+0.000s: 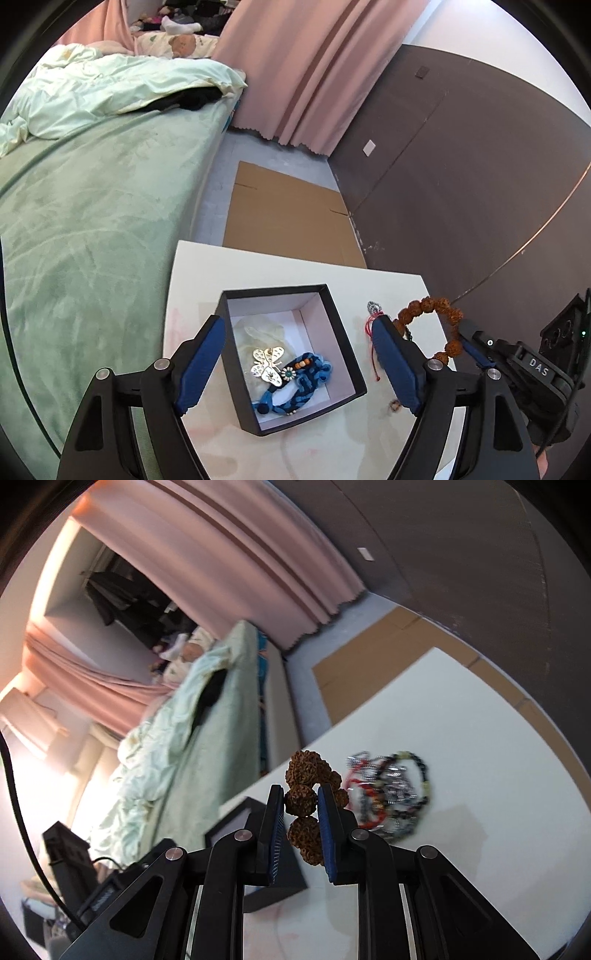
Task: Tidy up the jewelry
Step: 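Lower the brown bead bracelet into the box and open the right gripper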
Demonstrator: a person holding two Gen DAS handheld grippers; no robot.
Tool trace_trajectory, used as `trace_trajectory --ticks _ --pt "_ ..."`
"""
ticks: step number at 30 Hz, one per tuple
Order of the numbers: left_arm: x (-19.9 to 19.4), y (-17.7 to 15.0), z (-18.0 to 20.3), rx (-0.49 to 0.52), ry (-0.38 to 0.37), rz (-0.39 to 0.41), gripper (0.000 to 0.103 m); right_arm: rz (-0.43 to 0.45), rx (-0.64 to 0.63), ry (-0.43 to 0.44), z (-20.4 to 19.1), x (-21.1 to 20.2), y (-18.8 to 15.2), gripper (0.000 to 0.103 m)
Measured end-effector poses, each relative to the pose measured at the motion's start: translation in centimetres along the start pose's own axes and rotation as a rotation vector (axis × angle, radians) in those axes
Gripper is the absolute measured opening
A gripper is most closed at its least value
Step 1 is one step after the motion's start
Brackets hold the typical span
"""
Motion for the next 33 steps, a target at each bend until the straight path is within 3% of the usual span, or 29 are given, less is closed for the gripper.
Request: trace_trajectory --ticks 10,18,25,26,27,29,33 --pt "-1.2 1.3 -2.0 -0.043 0.003 0.030 0.082 0.003 -0.072 0.181 -5.8 1.9 -1.2 0.020" --pt "-1.4 2.1 -3.5 -0.086 0.007 0.038 0.082 -0.056 -0.082 0.290 -9.1 5.0 -3.4 0.020" --pt "-1.4 2.3 -3.8 -0.093 0.009 0.039 0.082 -0.144 -0.118 0.278 -10.4 8.1 -5.1 0.021" --pt "-1.3 2.3 -3.9 -0.093 0.011 0.038 0.082 -0.171 -0.103 0.268 -10.0 8.7 -5.6 0.025" --pt "-1.3 2.3 -3.9 -0.095 0.012 0.037 0.082 -0.190 -0.093 0.255 -9.5 9.1 -5.7 0.044" --pt "-1.3 2.3 -4.1 -0.101 0.010 0.035 0.082 -0.208 -0.086 0.182 -8.3 9.4 -5.9 0.065" --pt "-1.4 2.2 -3.8 -0.096 0.008 0.037 0.082 -0.171 -0.080 0.134 -6.9 8.0 -5.0 0.065"
Point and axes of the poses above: each gripper's, at about its wrist camera, not at the fingertips, and x roughly the way its jaws point, z to its right, y to its top, the point moved 10 cm from there along x, roughly the way its jaws point, and after that the axes turned 10 degrees about y, right-handed, at the moved point
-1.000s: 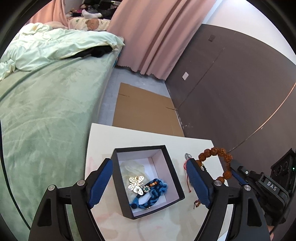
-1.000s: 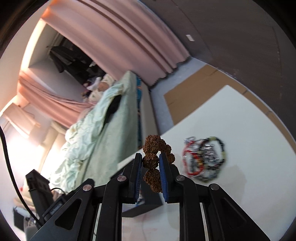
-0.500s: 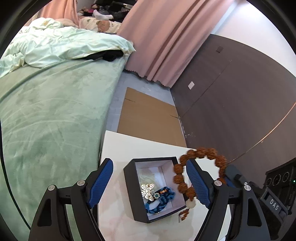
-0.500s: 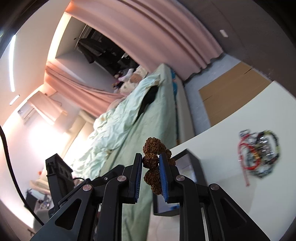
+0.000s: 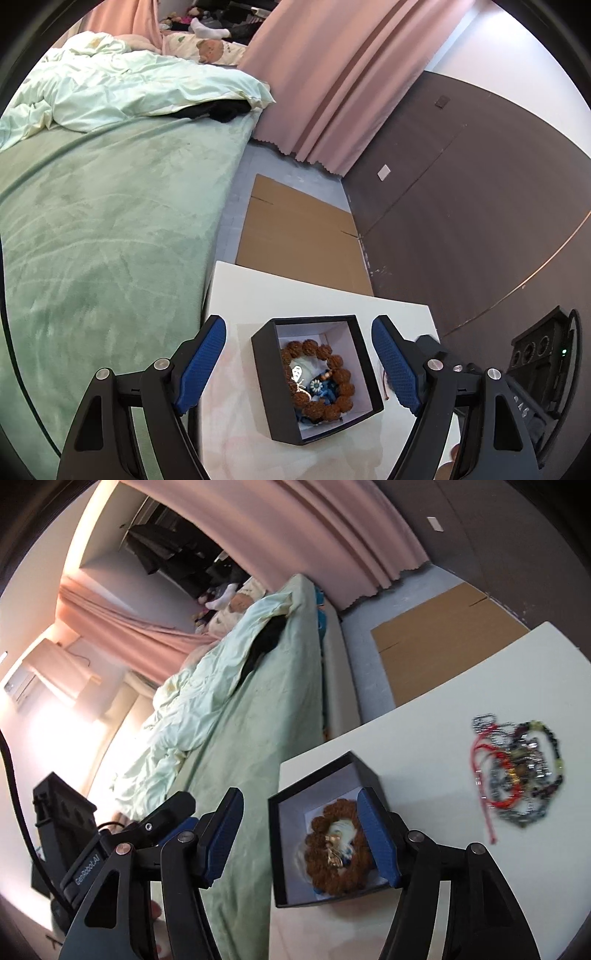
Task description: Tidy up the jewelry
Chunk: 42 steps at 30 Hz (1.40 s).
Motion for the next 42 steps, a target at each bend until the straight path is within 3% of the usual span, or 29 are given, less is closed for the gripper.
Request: trace_trajectory --ticks 8,12,25,35,40,42 --pt "0.0 -1.4 2.0 0.048 -0.012 -0.007 0.082 0.092 0.018 -0.069 2.2 -5.7 1.7 0.065" --pt "0.1 -2.8 4.0 0.100 -0.024 -0.012 0.082 0.138 0.023 -0.144 4.0 -8.9 2.7 0.065" --pt "0.0 -7.3 10.9 0.279 -0.101 -0.021 0.081 0.142 0.135 -0.226 9.1 -13.9 1.5 0.065" --pt "1.7 -9.4 15.0 0.410 -0.106 -0.071 0.058 0.107 0.267 -0.244 13.6 -16.2 0.3 0.065" --pt "3.8 -9.8 16.4 0.425 -0.096 -0.113 0.050 0.096 0.323 -0.244 15.0 -16.6 -0.3 0.064" --pt "4.7 -10.0 16.6 0.416 -0.091 -0.145 0.041 0.101 0.344 -0.236 15.3 -16.8 -0.2 0.064"
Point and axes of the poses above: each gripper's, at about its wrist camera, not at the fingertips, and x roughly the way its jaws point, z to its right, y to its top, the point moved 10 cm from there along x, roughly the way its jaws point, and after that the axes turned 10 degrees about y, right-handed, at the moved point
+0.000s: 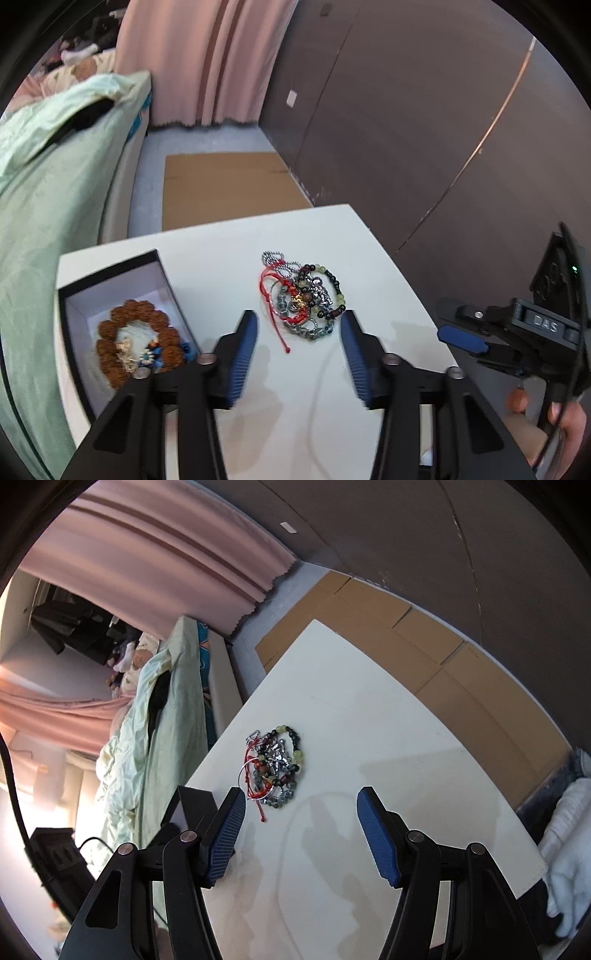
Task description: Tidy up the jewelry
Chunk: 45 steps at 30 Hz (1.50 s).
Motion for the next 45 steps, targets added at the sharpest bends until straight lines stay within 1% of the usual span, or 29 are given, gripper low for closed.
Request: trace_trajectory --ticks 3,8,11,13,15,18,22,23,24,25,27,30,37,39,45 --pt "1.4 0.1 0.1 -0.013 0.006 -0.041 0.036 0.008 0.024 0.001 0.4 -0.1 0.4 0.064" --pt "3.3 0.4 -0.4 -0.059 0.031 -0.093 0.034 0.007 0.053 0.009 0.5 0.0 0.9 0.062" --pt "4.4 0.6 -0.4 -0.063 0.052 -0.121 0.028 -0.003 0.060 0.013 0.5 0.3 1.0 0.061" --pt "5.0 0.6 -0.3 -0.063 0.061 -0.133 0.028 -0.005 0.069 0.017 0.6 0.4 1.1 0.059" --pt "5.6 0.6 -0.4 -0.062 0.090 -0.143 0.027 -0.002 0.091 0.022 1.0 0.3 1.4 0.056" --pt "6.6 0.5 -0.5 -0.056 0.122 -0.161 0.027 0.010 0.136 0.031 1.8 0.0 1.9 0.056" --pt "8.0 0.0 -0.4 -0.039 0.145 -0.194 0.027 0.021 0.167 0.034 2.4 -0.3 2.4 0.056" --pt "8.4 -0.2 -0.4 -0.034 0.149 -0.202 0.023 0.019 0.169 0.036 2.4 -0.2 2.4 0.056" --pt "8.6 -0.4 -0.4 -0.035 0.150 -0.205 0.008 0.016 0.171 0.039 2.4 -0.1 2.3 0.056" --pt "8.7 -0.5 -0.6 -0.041 0.151 -0.207 0.005 0.011 0.173 0.044 2.2 0.1 2.2 0.056" --pt "8.5 -0.3 -0.7 -0.054 0.133 -0.188 0.004 0.005 0.172 0.051 2.1 0.2 2.1 0.056" --pt "7.2 -0.1 -0.6 -0.043 0.111 -0.151 0.002 -0.001 0.164 0.049 1.7 0.6 1.9 0.056" --pt "3.3 0.2 -1.8 -0.112 0.023 -0.086 0.001 0.000 0.169 0.042 1.6 1.4 2.0 0.055" --pt "2.1 0.3 -2.0 -0.126 -0.004 -0.066 0.001 -0.015 0.155 0.041 1.2 2.0 1.7 0.050" --pt "-0.8 0.2 -2.9 -0.163 -0.074 0.002 0.001 -0.040 0.111 0.013 0.3 3.7 0.9 0.045"
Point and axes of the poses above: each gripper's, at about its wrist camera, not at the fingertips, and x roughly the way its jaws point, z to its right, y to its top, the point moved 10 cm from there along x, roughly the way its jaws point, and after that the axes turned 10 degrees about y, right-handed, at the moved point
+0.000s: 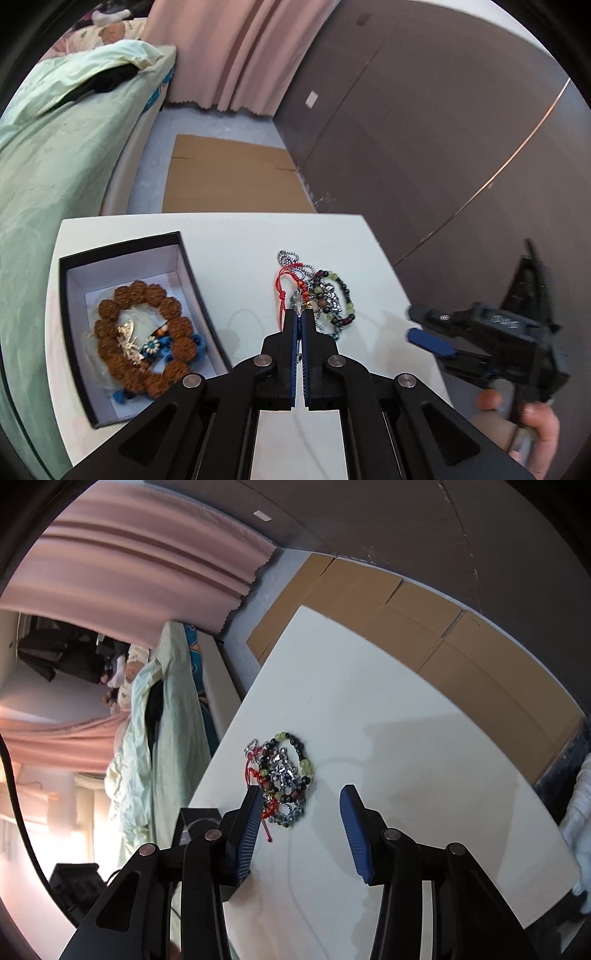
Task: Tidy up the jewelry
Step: 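Drop silver ring in box with left gripper while right gripper grasps dark bracelet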
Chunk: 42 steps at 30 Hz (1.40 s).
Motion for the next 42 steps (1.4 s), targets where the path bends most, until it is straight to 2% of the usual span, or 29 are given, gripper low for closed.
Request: trace_trajectory --ticks 2,5,6,10,20,35,37,38,40,41,42 --pt "-0.6 0.0 -0.6 -0.017 -0.014 0.008 0.001 -0.010 -0.039 -0.021 -0.5 0.7 -0.4 0.043" --pt "-1.3 0.0 -1.5 -0.030 -0.017 0.017 0.001 -0.023 -0.104 -0.045 -1.0 1.6 -0.8 0.029" --pt "-1.5 0.1 -1.9 -0.037 -0.020 0.017 0.001 -0.025 -0.120 -0.059 -1.0 1.9 -0.9 0.028" --pt "-2.6 0.9 -3.6 -0.073 -0.032 0.033 0.001 -0.022 -0.160 -0.117 -0.8 2.8 -0.6 0.028" --pt "-4.0 2.6 -7.5 -0.088 -0.005 0.065 0.001 -0.031 -0.233 -0.230 -0.7 5.0 0.0 0.028" --pt "-2.6 2.8 -9.5 -0.110 -0.001 -0.004 0.001 -0.035 -0.350 -0.378 -0.7 6.5 0.4 0.028" --pt "-2.3 2.8 -9.7 -0.132 -0.010 -0.027 0.002 -0.043 -0.370 -0.385 -0.7 6.4 0.4 0.020" --pt "-2.2 2.7 -9.7 -0.140 -0.021 -0.039 0.003 -0.056 -0.363 -0.357 -0.8 6.5 0.1 0.012" --pt "-2.2 2.5 -9.7 -0.143 -0.031 -0.051 0.005 -0.077 -0.324 -0.304 -0.7 6.5 -0.3 0.009" --pt "-2.2 2.4 -9.7 -0.143 -0.029 -0.052 0.010 -0.067 -0.319 -0.303 -0.5 6.2 -0.3 0.009" --pt "-2.4 2.3 -9.7 -0.143 -0.024 -0.050 0.023 -0.062 -0.317 -0.306 -0.4 6.1 -0.4 0.009"
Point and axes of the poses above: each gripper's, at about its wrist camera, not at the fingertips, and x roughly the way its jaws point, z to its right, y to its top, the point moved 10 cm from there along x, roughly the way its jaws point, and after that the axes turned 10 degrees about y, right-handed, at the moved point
